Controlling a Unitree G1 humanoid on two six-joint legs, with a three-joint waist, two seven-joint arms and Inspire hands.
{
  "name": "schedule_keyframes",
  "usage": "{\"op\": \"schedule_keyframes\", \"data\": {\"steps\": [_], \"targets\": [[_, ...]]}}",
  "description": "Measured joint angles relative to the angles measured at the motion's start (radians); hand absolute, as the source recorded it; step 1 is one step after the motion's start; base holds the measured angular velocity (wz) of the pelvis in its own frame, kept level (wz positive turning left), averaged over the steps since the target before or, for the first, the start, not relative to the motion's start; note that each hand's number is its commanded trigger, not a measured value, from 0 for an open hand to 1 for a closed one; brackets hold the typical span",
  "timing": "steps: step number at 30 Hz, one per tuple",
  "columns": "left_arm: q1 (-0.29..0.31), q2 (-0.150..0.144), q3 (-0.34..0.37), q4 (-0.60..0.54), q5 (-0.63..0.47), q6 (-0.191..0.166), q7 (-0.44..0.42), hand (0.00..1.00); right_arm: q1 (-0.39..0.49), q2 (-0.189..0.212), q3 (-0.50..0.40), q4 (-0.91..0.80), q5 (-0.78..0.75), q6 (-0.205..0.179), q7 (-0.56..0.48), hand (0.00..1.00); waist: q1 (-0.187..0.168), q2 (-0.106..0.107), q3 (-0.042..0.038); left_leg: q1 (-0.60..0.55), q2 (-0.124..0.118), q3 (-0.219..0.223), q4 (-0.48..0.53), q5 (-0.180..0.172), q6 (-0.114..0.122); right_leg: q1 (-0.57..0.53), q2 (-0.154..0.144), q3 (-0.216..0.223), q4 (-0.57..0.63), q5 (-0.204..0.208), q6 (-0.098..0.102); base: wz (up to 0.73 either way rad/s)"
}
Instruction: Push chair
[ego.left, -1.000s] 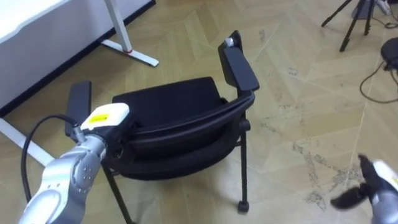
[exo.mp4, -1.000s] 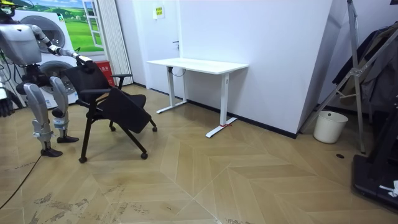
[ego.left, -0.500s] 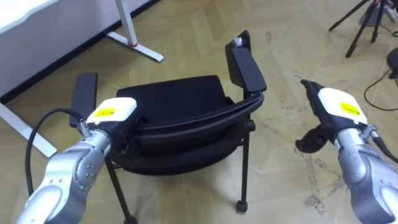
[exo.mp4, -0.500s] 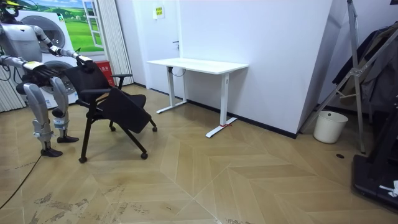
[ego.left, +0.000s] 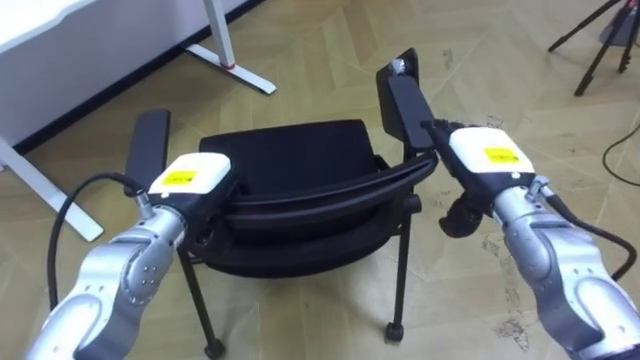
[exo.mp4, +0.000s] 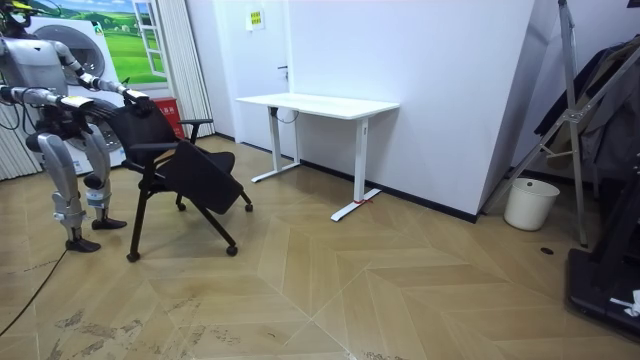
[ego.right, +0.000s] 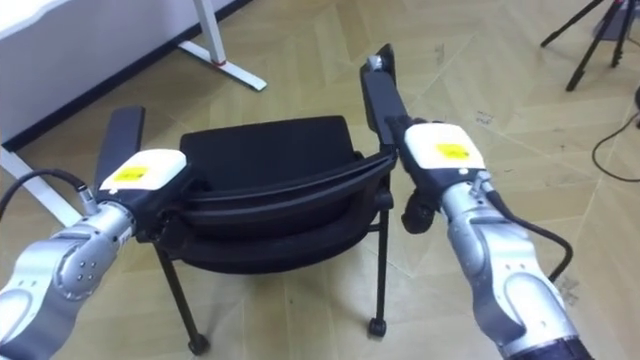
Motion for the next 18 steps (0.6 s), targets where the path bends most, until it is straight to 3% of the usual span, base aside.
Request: {"op": "schedule_keyframes", "data": {"steps": [8,18], "targets": [[-0.025,0.004,-0.003,0.03,0.001,-0.051,0.015,1.0,-0.049,0.0,0.04,-0.001,-0.02,-0.023,0.02,0.0,0.015,-0.017,0.0033,-0.002,0.0,-0.004,0.001,0.0,0.0,0.001,0.0,-0.008,0.0,0.0,0.0,0.03],[-0.031,0.014,-0.022,0.031,0.0,-0.058,0.03,1.0,-0.049,0.0,0.083,-0.016,-0.033,-0.019,0.067,0.0,0.027,-0.024,0.0026,-0.001,0.0,-0.005,0.0,0.0,0.0,0.002,-0.001,-0.009,-0.002,0.0,0.0,0.0]]}}
